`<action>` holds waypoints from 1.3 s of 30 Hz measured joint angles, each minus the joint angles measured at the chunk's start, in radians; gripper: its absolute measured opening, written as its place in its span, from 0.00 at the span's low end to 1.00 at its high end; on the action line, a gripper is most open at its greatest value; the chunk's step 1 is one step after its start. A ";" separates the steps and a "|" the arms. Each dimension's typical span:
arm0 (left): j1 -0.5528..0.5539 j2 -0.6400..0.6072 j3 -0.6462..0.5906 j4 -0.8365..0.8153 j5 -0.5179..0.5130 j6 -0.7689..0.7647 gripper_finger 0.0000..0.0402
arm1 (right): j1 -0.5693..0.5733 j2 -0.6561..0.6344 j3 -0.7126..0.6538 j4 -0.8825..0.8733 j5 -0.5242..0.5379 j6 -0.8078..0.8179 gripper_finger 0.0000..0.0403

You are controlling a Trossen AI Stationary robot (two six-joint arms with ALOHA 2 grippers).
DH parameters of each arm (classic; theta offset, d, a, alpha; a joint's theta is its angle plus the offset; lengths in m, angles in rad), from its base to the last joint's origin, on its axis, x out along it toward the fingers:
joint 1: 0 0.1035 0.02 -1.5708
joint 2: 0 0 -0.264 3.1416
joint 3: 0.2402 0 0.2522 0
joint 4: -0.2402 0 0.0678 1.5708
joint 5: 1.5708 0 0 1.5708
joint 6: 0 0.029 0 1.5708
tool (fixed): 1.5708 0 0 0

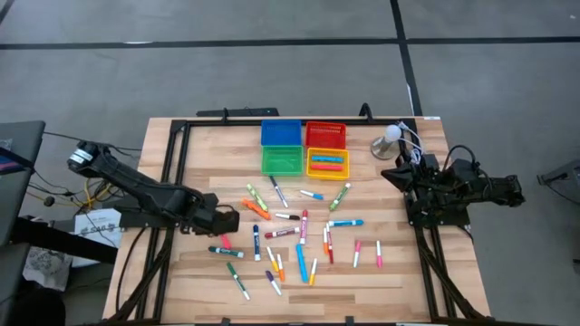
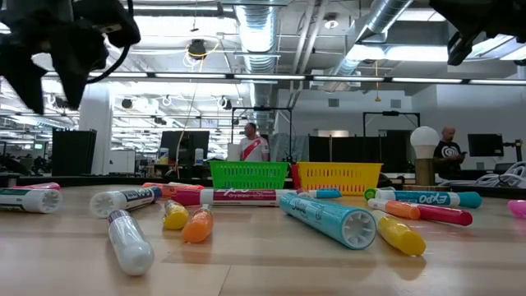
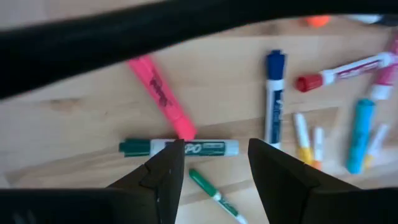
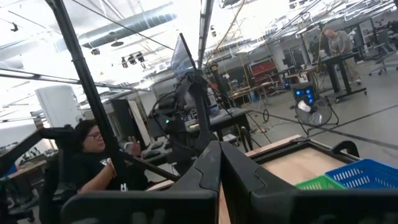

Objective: Pick & Place Markers
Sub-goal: Put the large pink highlighter pen into the yellow bin

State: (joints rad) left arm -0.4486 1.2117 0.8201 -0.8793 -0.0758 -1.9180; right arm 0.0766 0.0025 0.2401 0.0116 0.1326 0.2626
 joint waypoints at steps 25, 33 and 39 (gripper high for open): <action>-0.010 0.226 -0.015 -0.013 -0.009 -0.216 0.44 | -0.001 0.000 0.000 -0.004 0.002 -0.001 0.00; 0.005 0.292 -0.017 0.001 -0.019 -0.213 0.44 | -0.001 0.000 0.000 -0.004 0.001 -0.001 0.00; 0.005 0.343 -0.018 0.014 0.014 -0.212 0.44 | -0.001 0.000 0.000 -0.004 0.000 -0.001 0.00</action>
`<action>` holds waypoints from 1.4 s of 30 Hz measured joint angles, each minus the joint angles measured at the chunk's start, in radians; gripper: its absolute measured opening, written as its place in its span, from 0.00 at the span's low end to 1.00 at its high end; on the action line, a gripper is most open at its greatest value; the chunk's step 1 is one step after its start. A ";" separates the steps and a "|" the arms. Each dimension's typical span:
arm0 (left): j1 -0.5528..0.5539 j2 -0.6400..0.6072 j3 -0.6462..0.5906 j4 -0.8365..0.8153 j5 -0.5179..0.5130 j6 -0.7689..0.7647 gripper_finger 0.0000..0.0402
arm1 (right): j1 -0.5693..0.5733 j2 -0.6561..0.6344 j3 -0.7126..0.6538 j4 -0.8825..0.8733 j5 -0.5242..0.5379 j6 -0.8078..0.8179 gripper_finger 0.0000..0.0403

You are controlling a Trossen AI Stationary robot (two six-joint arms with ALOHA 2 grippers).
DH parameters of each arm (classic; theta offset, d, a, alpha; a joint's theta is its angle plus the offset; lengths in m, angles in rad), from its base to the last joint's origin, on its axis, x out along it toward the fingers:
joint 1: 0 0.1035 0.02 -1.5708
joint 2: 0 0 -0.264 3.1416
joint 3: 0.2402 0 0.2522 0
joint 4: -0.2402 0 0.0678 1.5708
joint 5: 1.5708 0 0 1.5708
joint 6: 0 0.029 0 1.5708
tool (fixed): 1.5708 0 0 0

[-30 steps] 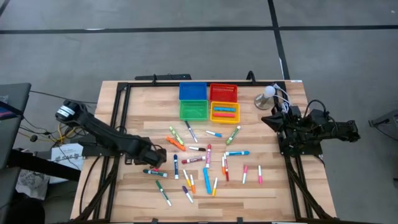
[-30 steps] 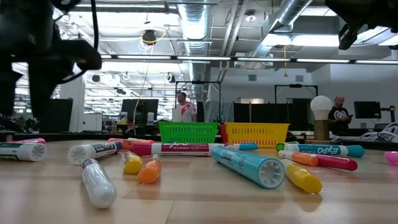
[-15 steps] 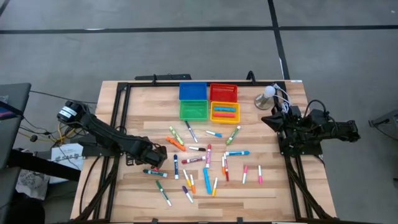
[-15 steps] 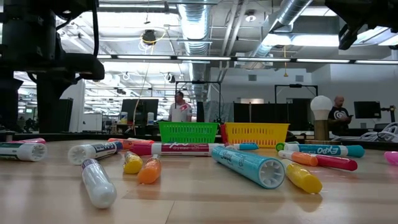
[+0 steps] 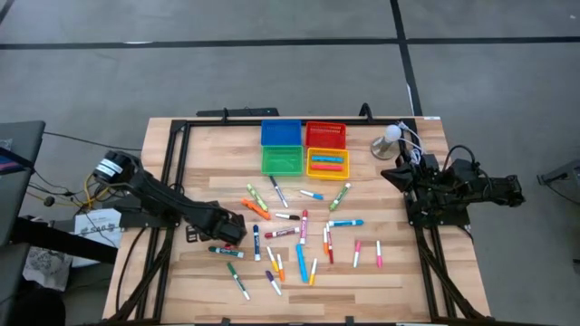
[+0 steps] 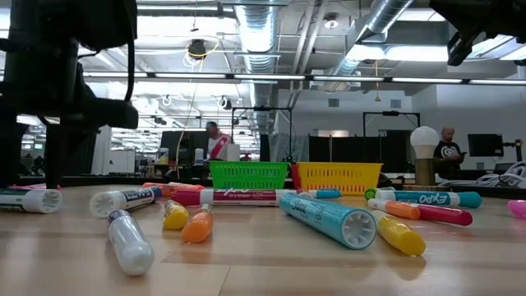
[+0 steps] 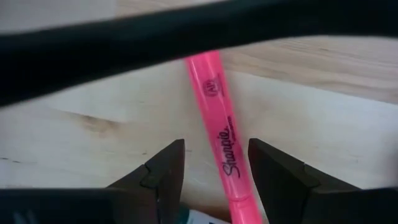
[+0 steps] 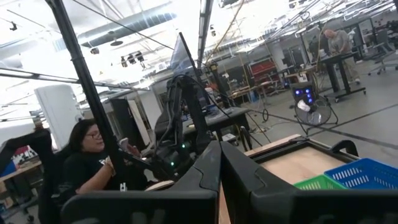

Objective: Pick & Place Markers
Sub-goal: Put the large pink highlighter pen into the yellow bin

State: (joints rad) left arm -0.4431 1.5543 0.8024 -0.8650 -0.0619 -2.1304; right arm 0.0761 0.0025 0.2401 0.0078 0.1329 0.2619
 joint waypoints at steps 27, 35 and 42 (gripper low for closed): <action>-0.001 0.049 -0.002 0.021 -0.110 0.027 0.44 | 0.000 0.000 0.000 0.000 -0.002 0.001 0.00; 0.000 0.048 -0.002 0.020 -0.110 0.031 0.44 | 0.000 0.000 0.000 0.000 -0.002 0.001 0.00; 0.000 0.042 -0.034 0.040 -0.100 0.031 0.42 | 0.000 0.000 0.000 0.000 -0.002 0.002 0.00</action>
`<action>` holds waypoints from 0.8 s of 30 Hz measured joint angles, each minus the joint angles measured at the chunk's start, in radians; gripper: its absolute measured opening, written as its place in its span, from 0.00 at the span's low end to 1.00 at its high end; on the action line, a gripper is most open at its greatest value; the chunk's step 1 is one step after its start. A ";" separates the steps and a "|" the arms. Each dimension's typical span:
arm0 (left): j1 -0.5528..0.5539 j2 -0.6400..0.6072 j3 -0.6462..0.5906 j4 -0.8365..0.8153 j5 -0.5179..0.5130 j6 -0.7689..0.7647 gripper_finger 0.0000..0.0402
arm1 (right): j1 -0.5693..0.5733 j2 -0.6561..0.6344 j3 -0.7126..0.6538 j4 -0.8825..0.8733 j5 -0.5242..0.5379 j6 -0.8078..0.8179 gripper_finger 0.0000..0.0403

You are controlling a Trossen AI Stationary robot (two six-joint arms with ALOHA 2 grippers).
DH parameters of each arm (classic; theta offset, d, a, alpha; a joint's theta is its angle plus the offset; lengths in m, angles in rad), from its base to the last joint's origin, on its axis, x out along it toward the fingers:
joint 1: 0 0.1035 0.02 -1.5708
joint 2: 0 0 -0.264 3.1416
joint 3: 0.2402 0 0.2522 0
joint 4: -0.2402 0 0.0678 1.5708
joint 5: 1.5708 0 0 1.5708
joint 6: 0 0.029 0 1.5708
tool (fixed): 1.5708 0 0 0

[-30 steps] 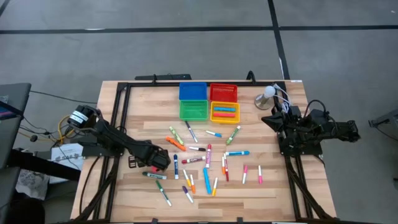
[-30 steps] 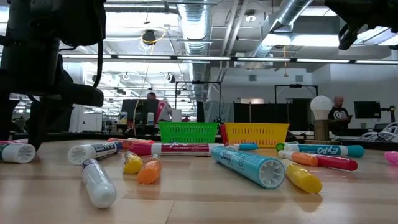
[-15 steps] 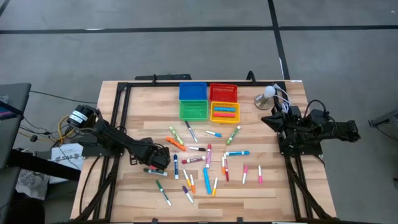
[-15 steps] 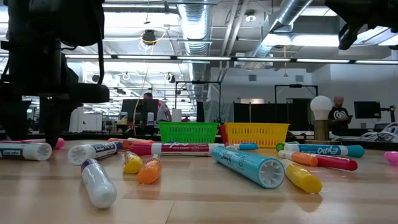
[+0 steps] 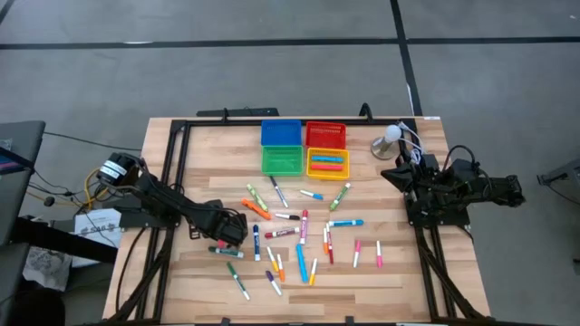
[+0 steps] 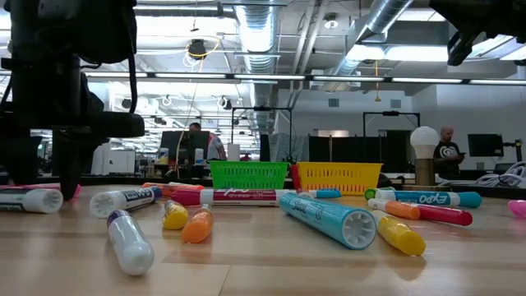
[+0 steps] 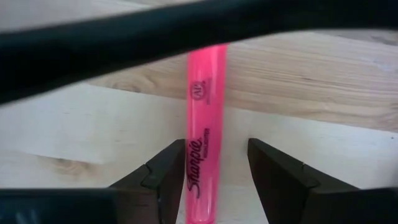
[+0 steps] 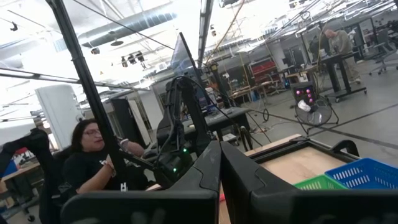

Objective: Pick & Place Markers
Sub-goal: Put the large pink highlighter pen into the yellow bin

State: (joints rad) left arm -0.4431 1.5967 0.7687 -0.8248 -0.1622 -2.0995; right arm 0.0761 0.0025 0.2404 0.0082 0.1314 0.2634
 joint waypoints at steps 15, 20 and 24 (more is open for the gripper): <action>0.006 0.002 -0.008 -0.008 -0.034 0.023 0.16 | 0.000 0.000 0.000 0.000 0.000 0.002 0.00; 0.008 -0.019 -0.013 -0.019 -0.032 0.081 0.20 | 0.000 0.000 0.000 0.000 0.001 0.031 0.00; 0.008 -0.079 -0.016 -0.044 -0.057 0.107 0.18 | 0.000 0.000 0.000 0.000 0.001 0.036 0.00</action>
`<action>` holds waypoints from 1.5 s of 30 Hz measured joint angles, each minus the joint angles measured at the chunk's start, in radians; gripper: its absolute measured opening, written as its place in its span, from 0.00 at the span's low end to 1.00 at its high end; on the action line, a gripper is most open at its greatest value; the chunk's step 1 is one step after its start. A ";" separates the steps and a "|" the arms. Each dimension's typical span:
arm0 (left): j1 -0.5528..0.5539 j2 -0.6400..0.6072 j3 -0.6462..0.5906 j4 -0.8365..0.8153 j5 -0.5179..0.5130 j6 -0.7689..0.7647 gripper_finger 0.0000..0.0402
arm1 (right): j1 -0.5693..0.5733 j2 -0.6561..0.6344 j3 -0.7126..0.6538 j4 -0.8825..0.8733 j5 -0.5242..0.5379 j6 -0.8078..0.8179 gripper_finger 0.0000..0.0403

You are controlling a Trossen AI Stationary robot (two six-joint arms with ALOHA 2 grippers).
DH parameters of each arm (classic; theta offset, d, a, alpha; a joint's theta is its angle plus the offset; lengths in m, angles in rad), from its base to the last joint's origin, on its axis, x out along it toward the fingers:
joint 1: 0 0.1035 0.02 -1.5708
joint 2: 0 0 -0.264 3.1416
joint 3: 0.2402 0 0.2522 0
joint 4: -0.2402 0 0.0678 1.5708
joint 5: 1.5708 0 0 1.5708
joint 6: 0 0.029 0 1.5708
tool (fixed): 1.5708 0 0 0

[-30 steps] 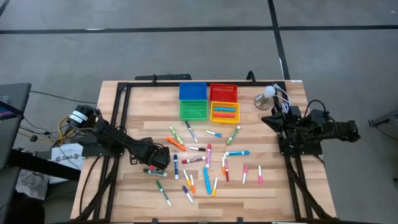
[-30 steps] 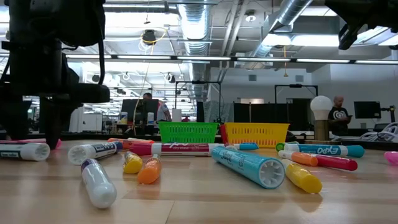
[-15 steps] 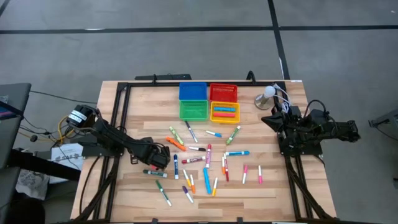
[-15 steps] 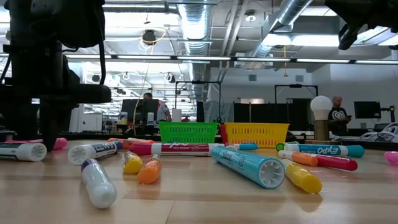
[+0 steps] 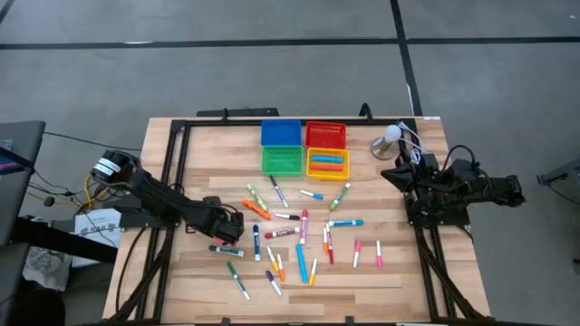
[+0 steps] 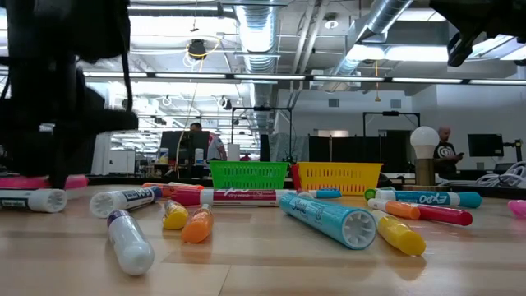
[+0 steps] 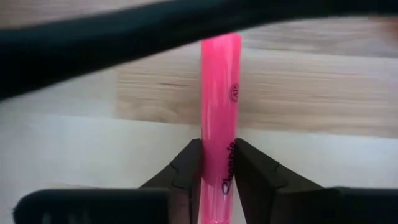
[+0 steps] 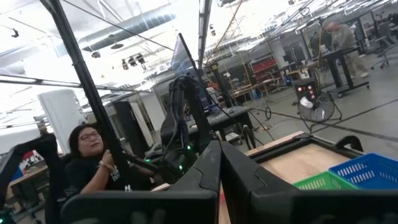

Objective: Pick & Place Markers
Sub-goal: Put the large pink highlighter pen into the yellow bin

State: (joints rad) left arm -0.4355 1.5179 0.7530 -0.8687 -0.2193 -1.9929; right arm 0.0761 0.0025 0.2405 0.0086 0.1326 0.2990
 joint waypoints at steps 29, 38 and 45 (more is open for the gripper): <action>0.159 -0.456 0.001 0.927 -0.416 0.996 0.18 | 0.000 0.366 0.000 0.285 -0.004 0.173 0.00; 0.250 -0.373 0.002 1.055 -0.266 1.024 0.18 | 0.000 0.617 0.061 0.408 -0.055 0.174 0.19; 0.300 -0.314 0.002 1.156 -0.189 1.024 0.19 | -0.011 0.793 0.178 0.408 -0.055 0.173 0.36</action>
State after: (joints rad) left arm -0.1351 1.2036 0.7547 0.2877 -0.4084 -0.9684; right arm 0.0650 0.7958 0.4188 0.4166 0.0775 0.4725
